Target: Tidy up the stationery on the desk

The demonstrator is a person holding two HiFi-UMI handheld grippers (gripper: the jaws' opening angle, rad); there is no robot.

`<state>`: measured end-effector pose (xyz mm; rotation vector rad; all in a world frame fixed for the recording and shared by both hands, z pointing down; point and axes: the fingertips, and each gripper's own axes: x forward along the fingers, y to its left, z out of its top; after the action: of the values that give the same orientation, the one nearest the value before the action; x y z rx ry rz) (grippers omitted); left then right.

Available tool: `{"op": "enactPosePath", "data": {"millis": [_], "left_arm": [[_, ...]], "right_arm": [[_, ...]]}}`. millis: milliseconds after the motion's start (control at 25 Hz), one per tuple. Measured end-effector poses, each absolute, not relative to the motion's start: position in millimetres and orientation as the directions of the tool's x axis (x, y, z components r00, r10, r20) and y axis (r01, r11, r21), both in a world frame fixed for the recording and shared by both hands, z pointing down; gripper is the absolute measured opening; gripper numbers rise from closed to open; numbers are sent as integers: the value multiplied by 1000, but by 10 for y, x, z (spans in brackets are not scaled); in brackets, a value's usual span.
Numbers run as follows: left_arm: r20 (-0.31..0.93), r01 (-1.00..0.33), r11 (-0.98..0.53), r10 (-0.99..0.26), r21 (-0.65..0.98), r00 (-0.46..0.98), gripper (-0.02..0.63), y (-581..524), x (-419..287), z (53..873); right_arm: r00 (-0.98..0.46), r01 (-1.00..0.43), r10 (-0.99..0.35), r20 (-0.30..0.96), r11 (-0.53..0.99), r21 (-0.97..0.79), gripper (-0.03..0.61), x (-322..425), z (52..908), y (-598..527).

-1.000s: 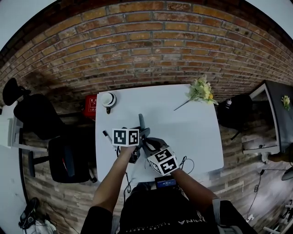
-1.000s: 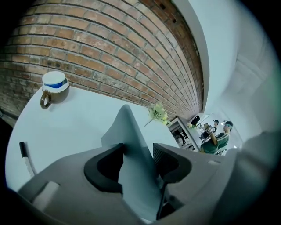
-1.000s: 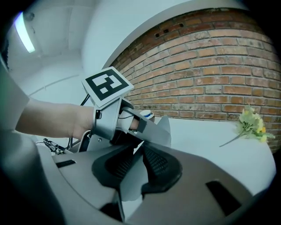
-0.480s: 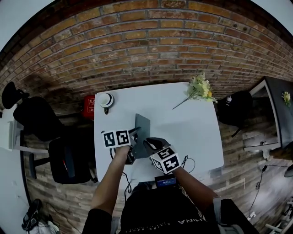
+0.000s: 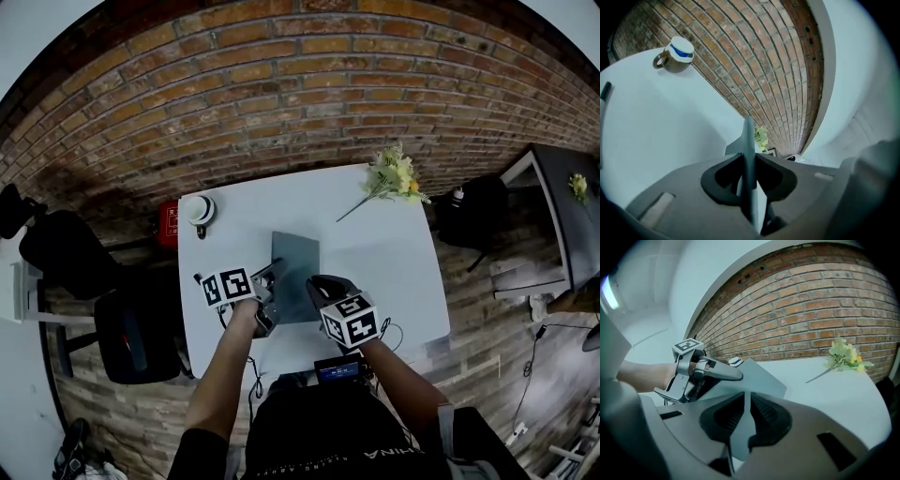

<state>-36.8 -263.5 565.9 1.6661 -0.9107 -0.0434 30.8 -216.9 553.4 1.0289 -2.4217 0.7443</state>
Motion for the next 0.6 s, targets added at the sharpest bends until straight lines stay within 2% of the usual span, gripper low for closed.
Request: {"op": "enactPosePath", "data": {"millis": [360,600], "left_arm": [[210,-252,37,-677,967,705,80,-2754,-92,5807],[225,-247,71,-695,966,682,80,-2690,-168,6075]], "right_arm": [[-592,-796,-564,575,520,-310,49,818,5611,-2245],[-577,-808,-569,587,504,-306,49,979,5652,-2282]]}}
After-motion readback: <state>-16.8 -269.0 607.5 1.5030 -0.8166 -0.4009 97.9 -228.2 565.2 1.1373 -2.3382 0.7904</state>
